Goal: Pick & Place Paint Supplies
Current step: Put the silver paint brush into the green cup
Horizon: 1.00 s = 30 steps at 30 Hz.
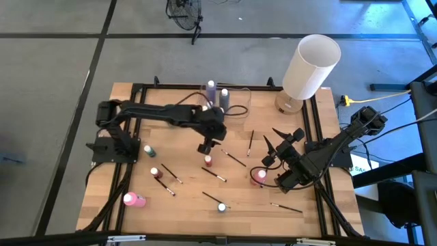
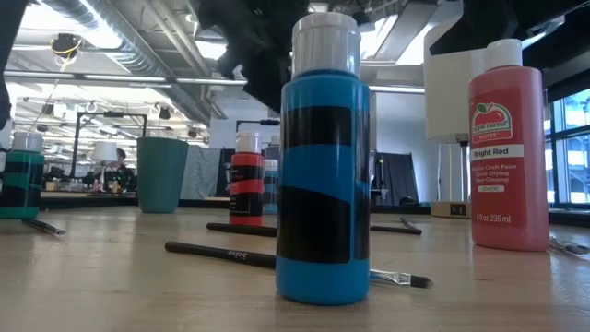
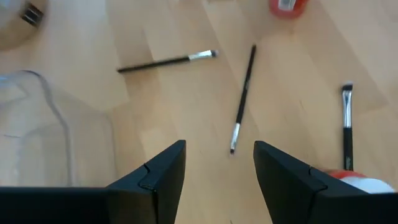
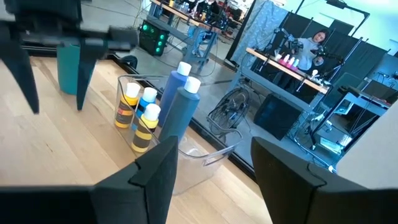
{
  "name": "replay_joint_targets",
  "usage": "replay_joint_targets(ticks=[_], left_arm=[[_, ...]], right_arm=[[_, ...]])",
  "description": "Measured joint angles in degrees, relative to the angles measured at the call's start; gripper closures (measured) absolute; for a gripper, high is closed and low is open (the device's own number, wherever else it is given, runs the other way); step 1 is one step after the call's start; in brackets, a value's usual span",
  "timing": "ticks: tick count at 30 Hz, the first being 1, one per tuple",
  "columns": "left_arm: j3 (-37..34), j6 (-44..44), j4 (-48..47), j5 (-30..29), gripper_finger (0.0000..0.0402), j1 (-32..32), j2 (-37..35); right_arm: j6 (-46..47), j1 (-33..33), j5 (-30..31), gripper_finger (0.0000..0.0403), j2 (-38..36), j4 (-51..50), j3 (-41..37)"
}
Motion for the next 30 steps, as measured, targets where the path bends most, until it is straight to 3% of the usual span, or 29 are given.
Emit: replay_joint_targets(ticks=[6,30], left_arm=[[2.8,6.6,-0.5,0.2,0.0217,-0.7,5.4],[3.1,1.7,1.3,1.5,0.0217,-1.9,14.6]], right_arm=[[0.0,0.0,0.0,0.0197,0.0,-0.1,0.0],[0.0,-0.1,-1.1,0.0197,0.0,-0.5,0.0]])
